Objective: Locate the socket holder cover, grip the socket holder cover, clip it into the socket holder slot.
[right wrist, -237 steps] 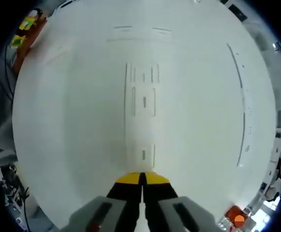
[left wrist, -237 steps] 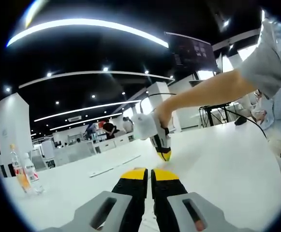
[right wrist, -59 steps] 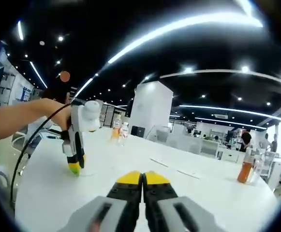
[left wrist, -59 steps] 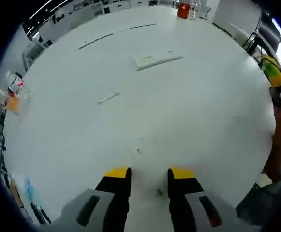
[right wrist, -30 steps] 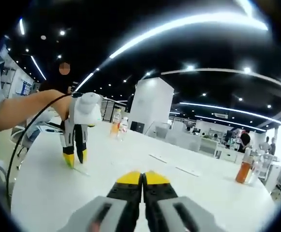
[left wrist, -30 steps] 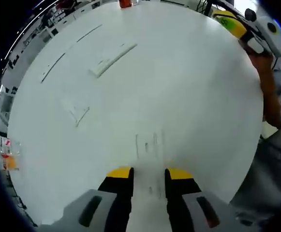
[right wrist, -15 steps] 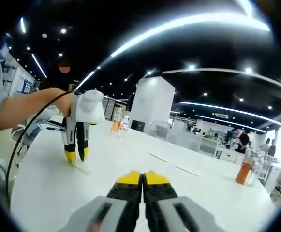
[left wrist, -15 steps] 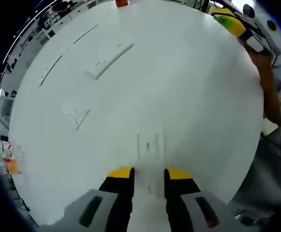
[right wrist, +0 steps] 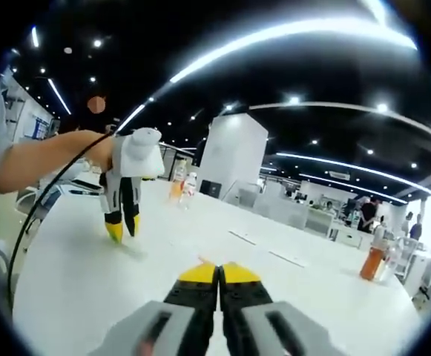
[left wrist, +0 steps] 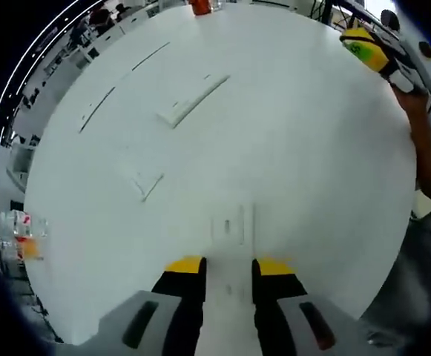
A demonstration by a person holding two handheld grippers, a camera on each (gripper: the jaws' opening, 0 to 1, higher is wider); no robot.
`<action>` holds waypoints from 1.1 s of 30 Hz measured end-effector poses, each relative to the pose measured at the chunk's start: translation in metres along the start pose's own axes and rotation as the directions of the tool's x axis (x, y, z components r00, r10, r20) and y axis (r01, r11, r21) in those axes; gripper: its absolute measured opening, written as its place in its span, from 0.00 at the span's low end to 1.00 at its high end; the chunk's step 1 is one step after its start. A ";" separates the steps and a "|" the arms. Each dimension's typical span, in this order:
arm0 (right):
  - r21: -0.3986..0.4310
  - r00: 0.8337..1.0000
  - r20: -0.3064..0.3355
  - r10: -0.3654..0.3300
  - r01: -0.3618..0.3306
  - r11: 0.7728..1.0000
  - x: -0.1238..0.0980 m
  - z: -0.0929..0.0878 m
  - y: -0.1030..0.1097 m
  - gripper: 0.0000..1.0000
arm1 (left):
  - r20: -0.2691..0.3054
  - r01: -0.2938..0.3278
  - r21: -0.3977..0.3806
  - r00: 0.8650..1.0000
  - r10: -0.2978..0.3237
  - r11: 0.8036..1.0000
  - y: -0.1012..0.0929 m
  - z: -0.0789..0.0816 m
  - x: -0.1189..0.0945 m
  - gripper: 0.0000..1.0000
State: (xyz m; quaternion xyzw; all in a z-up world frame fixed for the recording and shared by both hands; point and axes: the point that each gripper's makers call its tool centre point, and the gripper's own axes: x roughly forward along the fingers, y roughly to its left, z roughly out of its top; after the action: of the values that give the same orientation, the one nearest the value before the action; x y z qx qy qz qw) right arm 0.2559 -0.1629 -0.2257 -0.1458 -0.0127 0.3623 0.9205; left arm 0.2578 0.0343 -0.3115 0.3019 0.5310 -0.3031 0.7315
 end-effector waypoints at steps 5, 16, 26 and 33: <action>0.004 1.000 -0.006 -0.009 0.009 1.000 0.000 -0.003 -0.003 0.03 | 0.094 0.035 -0.213 0.995 -0.015 0.976 0.004 0.012 -0.012 0.25; -0.002 0.998 -0.047 -0.038 0.038 0.999 0.004 -0.013 -0.009 0.03 | 0.030 0.045 -0.439 0.999 -0.035 0.898 0.028 0.023 -0.033 0.25; -0.008 0.996 -0.076 -0.045 0.045 0.999 0.005 -0.020 -0.012 0.03 | -0.051 0.059 -0.469 0.994 -0.093 0.881 0.038 0.052 -0.044 0.25; -0.019 0.995 -0.092 -0.044 0.042 0.999 0.006 -0.023 -0.010 0.03 | -0.193 0.014 -0.530 0.972 -0.137 0.848 0.045 0.033 -0.011 0.25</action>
State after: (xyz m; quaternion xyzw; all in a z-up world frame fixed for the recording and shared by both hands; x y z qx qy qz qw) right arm 0.2700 -0.1718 -0.2457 -0.1696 0.0235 0.3353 0.9264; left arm 0.3094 0.0392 -0.2873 0.1018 0.6836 -0.1395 0.7091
